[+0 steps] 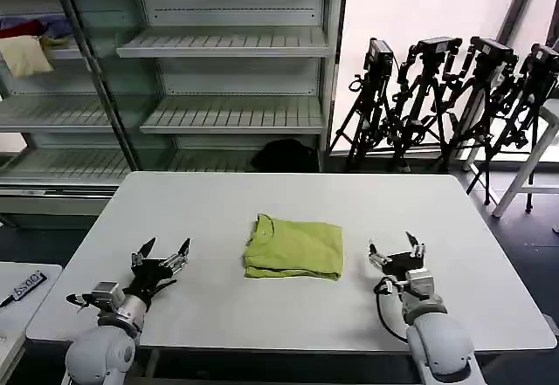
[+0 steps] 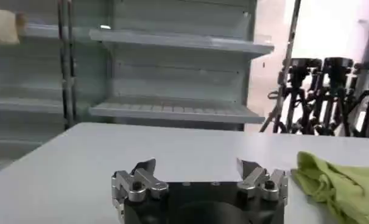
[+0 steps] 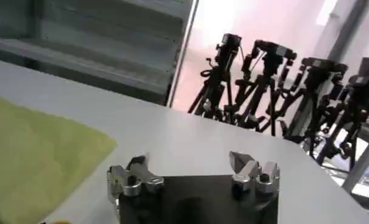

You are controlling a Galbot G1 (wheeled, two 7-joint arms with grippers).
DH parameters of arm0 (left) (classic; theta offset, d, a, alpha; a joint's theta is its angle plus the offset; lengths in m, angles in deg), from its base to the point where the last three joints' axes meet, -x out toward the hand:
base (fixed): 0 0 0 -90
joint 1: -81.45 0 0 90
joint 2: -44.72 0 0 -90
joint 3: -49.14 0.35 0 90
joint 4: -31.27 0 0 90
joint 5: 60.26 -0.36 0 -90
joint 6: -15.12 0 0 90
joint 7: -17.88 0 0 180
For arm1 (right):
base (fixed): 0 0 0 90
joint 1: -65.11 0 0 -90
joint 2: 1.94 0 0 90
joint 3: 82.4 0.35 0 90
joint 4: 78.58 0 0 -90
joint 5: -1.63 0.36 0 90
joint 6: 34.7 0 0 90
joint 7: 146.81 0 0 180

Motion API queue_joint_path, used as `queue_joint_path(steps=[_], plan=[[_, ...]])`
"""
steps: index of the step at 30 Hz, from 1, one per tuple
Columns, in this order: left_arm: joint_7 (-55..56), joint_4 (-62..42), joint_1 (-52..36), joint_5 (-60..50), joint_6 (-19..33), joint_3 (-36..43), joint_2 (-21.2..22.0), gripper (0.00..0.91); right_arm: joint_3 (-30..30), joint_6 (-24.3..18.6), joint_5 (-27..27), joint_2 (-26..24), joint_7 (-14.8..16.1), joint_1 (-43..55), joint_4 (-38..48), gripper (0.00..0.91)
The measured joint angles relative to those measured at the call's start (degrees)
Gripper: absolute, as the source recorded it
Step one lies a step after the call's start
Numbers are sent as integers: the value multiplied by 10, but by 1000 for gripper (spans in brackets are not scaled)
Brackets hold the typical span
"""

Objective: Fold and organize the clothes.

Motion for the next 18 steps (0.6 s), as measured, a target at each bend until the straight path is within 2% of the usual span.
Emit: queue_joint_path(steps=[18], plan=[[1,36,18,-1,2,1,4,907,53,-33,49,-26,30,-12,-4,907]])
